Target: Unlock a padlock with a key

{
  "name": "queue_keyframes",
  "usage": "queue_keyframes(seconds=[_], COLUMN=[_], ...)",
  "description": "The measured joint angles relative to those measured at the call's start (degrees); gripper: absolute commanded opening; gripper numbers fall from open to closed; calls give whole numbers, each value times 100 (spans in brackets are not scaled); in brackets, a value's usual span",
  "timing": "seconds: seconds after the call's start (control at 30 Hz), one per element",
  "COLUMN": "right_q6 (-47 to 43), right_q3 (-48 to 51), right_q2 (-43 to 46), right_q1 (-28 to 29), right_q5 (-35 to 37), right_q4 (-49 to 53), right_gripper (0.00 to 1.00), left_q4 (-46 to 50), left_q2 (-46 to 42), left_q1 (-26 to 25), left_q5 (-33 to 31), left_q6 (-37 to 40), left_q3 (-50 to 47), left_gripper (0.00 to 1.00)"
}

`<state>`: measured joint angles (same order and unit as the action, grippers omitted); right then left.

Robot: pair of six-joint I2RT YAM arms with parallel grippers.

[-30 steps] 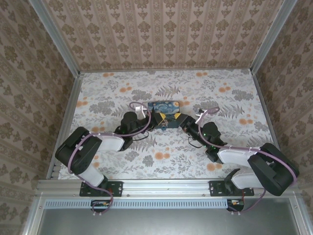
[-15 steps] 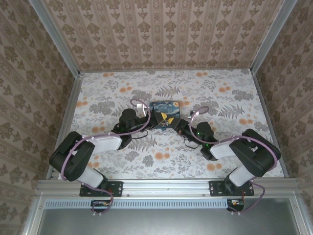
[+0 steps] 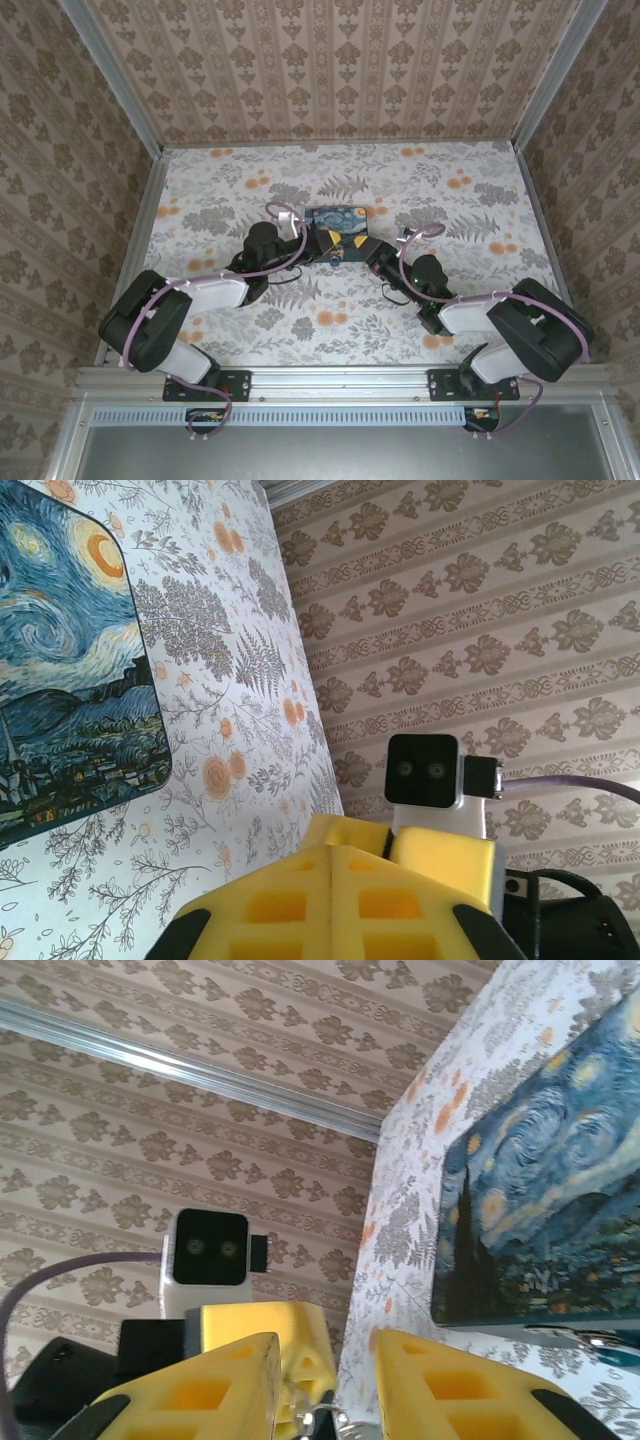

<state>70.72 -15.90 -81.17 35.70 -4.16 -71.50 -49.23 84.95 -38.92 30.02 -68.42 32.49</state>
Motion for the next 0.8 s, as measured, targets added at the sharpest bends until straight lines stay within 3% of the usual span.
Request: queue_keyframes(seconds=[0.8], right_q6=[138], right_q3=[-315], right_q2=[-511], right_q1=[417], right_q5=[-9], right_q4=[-166], right_gripper=[33], left_q4=[4], left_q2=[-33], left_q1=[0], left_q5=[-48], left_q6=[63], left_q3=[0], left_gripper=[0])
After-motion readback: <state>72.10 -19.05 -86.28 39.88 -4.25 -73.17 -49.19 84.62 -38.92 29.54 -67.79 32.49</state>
